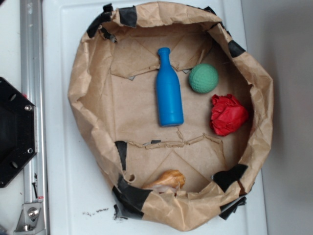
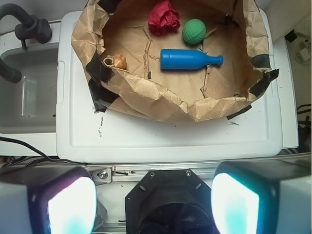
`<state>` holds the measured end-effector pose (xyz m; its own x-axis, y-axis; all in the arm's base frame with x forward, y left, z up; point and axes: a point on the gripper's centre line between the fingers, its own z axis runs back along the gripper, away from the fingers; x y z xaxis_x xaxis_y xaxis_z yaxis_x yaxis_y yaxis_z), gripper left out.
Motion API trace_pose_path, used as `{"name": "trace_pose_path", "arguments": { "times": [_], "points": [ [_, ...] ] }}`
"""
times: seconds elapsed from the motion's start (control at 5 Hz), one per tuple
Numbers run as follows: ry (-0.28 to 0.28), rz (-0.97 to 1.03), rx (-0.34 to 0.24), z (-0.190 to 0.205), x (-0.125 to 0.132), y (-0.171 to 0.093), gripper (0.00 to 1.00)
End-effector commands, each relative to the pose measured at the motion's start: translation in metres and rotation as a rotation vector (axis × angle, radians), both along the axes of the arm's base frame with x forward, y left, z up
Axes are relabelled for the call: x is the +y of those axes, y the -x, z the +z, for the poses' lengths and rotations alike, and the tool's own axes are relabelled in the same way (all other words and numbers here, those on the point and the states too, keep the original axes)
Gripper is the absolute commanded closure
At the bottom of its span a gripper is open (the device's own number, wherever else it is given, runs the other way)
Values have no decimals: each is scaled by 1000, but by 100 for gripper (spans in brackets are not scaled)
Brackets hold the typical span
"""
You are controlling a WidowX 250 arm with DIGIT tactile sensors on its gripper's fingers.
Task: Grab the blue bottle.
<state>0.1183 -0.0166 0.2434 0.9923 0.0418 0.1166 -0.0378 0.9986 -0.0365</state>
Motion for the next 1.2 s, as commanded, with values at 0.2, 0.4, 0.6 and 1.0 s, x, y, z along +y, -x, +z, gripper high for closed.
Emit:
{"name": "trace_pose_path", "arguments": {
  "times": [0.2, 0.4, 0.6, 1.0],
  "points": [
    [-81, -57, -84, -27, 32, -50, 0],
    [-51, -169, -70, -58, 43, -98, 0],
    [-140, -267, -51, -89, 58, -127, 0],
    [-211, -765, -107, -176, 26, -156, 0]
  ]
}}
